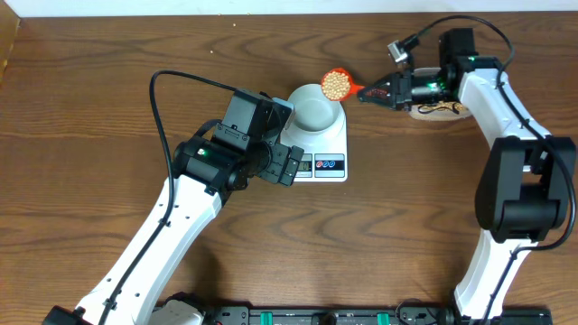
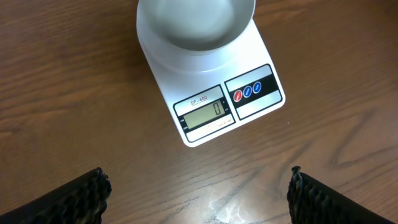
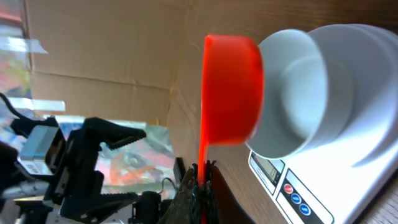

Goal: Scoop item into bowl and weigh 50g on scale
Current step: 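Lift the filled red scoop and carry it toward the grey bowl, then tilt the red scoop over the grey bowl to pour soybeans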

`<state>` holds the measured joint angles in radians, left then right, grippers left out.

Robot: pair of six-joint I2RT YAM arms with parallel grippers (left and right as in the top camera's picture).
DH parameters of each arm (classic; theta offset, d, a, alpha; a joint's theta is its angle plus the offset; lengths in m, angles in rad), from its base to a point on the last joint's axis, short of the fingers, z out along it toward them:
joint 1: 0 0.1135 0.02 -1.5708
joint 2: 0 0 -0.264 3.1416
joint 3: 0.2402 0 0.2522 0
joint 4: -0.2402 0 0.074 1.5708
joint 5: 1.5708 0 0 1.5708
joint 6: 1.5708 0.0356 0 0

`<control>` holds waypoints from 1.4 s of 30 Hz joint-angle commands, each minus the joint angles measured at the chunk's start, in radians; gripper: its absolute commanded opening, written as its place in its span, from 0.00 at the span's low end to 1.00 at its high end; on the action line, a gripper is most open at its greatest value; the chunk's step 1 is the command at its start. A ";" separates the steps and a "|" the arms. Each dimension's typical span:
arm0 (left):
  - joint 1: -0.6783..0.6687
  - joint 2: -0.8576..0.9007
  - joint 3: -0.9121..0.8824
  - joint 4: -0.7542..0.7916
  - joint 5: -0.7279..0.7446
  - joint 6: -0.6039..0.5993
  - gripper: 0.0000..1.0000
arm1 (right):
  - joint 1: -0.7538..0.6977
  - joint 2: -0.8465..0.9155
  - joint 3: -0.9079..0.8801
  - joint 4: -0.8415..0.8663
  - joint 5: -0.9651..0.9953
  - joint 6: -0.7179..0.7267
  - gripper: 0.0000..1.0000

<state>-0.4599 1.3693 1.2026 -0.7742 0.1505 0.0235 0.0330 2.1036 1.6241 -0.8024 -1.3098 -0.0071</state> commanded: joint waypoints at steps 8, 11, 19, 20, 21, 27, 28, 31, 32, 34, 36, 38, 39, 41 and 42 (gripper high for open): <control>0.005 0.003 -0.008 0.000 -0.009 0.001 0.93 | 0.091 -0.081 0.032 -0.002 0.144 0.010 0.01; 0.005 0.003 -0.008 0.000 -0.009 0.001 0.93 | 0.104 -0.092 0.032 -0.001 0.185 0.010 0.01; 0.005 0.003 -0.008 0.000 -0.009 0.001 0.93 | 0.135 -0.114 0.032 -0.010 0.287 0.010 0.01; 0.005 0.003 -0.008 0.000 -0.009 0.001 0.93 | 0.143 -0.117 0.032 -0.013 0.310 0.010 0.01; 0.005 0.003 -0.008 0.000 -0.009 0.001 0.93 | 0.149 -0.118 0.032 -0.013 0.323 0.009 0.01; 0.005 0.003 -0.008 0.000 -0.009 0.001 0.93 | 0.179 -0.118 0.032 -0.013 0.368 0.006 0.01; 0.005 0.003 -0.008 0.000 -0.009 0.001 0.94 | 0.182 -0.118 0.032 -0.013 0.370 0.005 0.01; 0.005 0.003 -0.008 0.000 -0.009 0.001 0.93 | 0.189 -0.118 0.032 -0.013 0.390 0.006 0.01; 0.005 0.003 -0.008 0.000 -0.009 0.001 0.93 | 0.191 -0.118 0.032 -0.014 0.397 0.006 0.01; 0.005 0.003 -0.008 0.000 -0.009 0.001 0.93 | 0.195 -0.119 0.032 -0.013 0.403 0.006 0.01; 0.005 0.003 -0.008 0.000 -0.009 0.001 0.93 | 0.200 -0.119 0.034 -0.013 0.417 0.006 0.01; 0.005 0.003 -0.008 0.000 -0.009 0.001 0.94 | 0.201 -0.119 0.037 -0.013 0.422 0.006 0.01; 0.005 0.003 -0.008 0.000 -0.009 0.001 0.94 | 0.202 -0.119 0.040 -0.012 0.422 0.006 0.01; 0.005 0.003 -0.008 0.000 -0.009 0.001 0.93 | 0.203 -0.119 0.045 -0.009 0.422 0.006 0.01; 0.005 0.003 -0.008 0.000 -0.009 0.001 0.93 | 0.203 -0.119 0.045 -0.003 0.422 0.006 0.01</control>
<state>-0.4599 1.3693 1.2026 -0.7742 0.1505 0.0235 0.2306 2.0235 1.6371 -0.8139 -0.8810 -0.0040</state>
